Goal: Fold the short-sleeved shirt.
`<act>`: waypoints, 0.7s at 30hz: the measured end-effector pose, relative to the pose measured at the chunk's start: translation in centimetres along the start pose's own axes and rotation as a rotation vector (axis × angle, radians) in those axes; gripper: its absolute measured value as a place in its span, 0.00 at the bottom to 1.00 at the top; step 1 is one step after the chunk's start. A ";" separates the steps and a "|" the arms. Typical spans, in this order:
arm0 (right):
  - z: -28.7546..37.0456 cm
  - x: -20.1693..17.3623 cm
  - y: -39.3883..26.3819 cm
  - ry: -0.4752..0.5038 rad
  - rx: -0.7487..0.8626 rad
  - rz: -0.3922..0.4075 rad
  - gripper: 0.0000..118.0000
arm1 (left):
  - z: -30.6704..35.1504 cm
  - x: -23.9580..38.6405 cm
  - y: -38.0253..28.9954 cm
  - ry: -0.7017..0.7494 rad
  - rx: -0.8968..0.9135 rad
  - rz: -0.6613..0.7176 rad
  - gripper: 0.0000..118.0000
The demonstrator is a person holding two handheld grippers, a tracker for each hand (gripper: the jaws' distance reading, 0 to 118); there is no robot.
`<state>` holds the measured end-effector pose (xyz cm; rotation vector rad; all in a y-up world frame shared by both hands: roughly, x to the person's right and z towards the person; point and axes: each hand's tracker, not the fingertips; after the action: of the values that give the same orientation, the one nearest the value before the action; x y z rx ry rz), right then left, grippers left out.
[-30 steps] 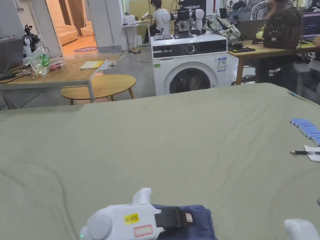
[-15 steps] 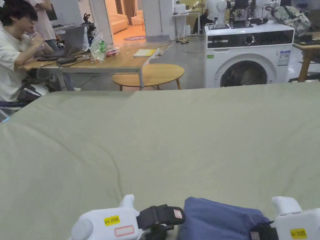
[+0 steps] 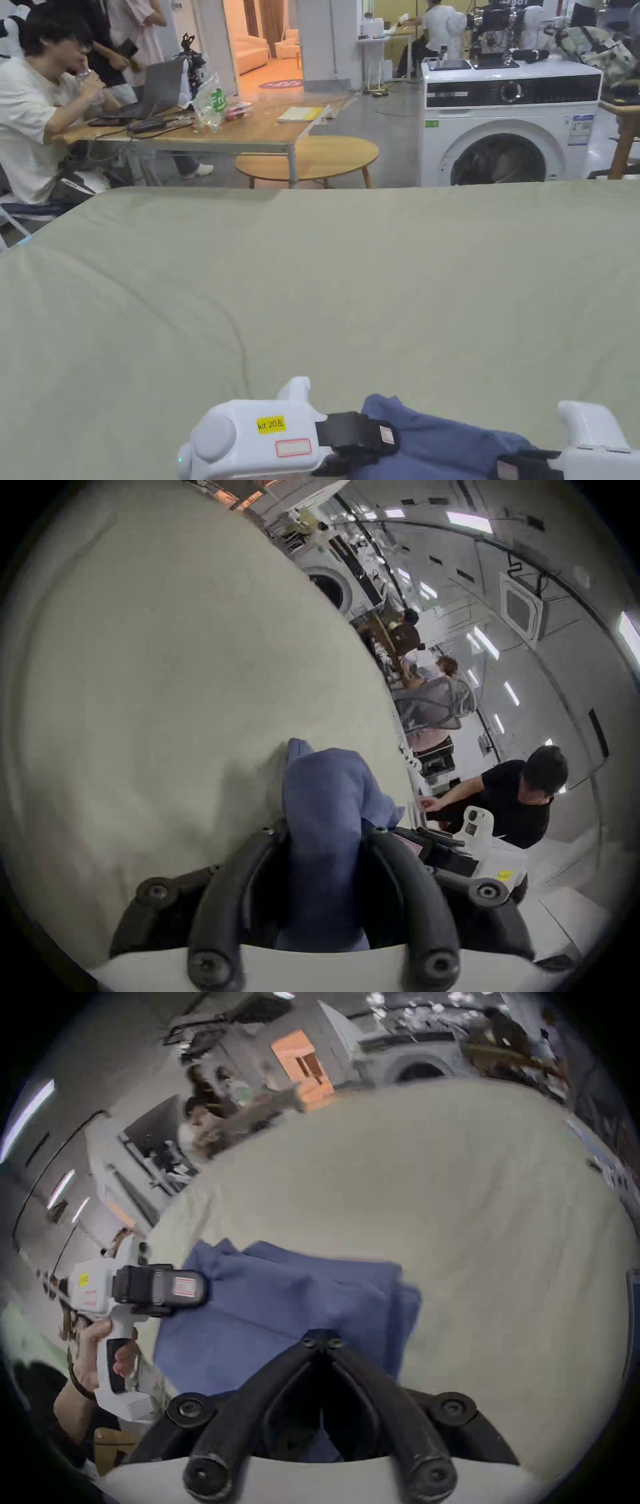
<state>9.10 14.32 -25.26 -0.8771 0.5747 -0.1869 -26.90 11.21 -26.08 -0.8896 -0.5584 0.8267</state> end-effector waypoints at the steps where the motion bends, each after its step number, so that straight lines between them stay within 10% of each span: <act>1: -0.3 -2.0 1.1 0.000 -0.010 0.061 0.00 | 2.0 0.0 0.3 0.001 0.054 0.000 0.24; 4: -3.2 -8.2 4.1 0.043 -0.009 0.199 0.00 | 8.5 -1.4 1.4 0.033 0.129 -0.004 0.24; 17: -19.8 -31.0 7.0 0.431 -0.088 0.338 0.00 | 34.2 -16.7 3.6 0.396 0.462 0.173 0.25; 21: -19.0 -30.1 5.9 0.427 -0.102 0.337 0.00 | 33.8 -15.9 5.0 0.554 0.530 0.074 0.67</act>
<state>-26.83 16.87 -27.37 -0.8287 1.1282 -0.0363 -62.34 15.25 -13.96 -0.6072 0.1790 0.7038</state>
